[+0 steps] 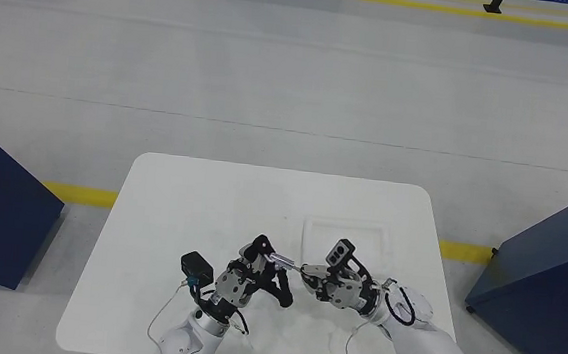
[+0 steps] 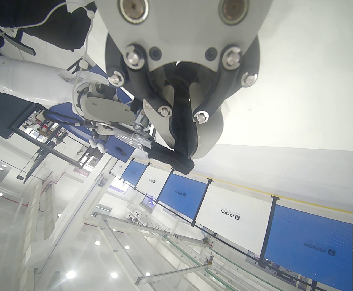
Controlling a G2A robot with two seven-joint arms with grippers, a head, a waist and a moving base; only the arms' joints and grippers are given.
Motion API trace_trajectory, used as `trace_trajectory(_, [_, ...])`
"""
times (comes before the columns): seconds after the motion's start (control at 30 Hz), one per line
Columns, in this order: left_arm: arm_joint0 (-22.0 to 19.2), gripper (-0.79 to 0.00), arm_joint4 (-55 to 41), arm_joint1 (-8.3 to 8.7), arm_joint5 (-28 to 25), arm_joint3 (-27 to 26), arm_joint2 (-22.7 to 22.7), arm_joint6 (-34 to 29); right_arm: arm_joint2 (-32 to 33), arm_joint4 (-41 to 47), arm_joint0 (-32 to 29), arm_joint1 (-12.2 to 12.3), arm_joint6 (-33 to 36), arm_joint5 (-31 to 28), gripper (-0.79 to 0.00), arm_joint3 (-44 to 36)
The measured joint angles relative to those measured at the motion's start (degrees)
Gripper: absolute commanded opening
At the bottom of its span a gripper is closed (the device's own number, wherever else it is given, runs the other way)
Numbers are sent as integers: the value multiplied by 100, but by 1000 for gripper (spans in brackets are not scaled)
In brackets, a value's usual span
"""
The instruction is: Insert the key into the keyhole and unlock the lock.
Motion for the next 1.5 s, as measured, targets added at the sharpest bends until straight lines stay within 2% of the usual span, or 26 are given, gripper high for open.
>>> trace_trajectory(0.43, [0,-785,0,0,0,0,0,0,-9,96,-15,-20,-32,184,-785,-11])
trace_trajectory(0.93, [0,-785,0,0,0,0,0,0,70,798,-141,-68,-70,1622,-785,64])
trace_trajectory(1.5, [0,-785,0,0,0,0,0,0,47,1299,-78,-148,-214,2818,-785,268])
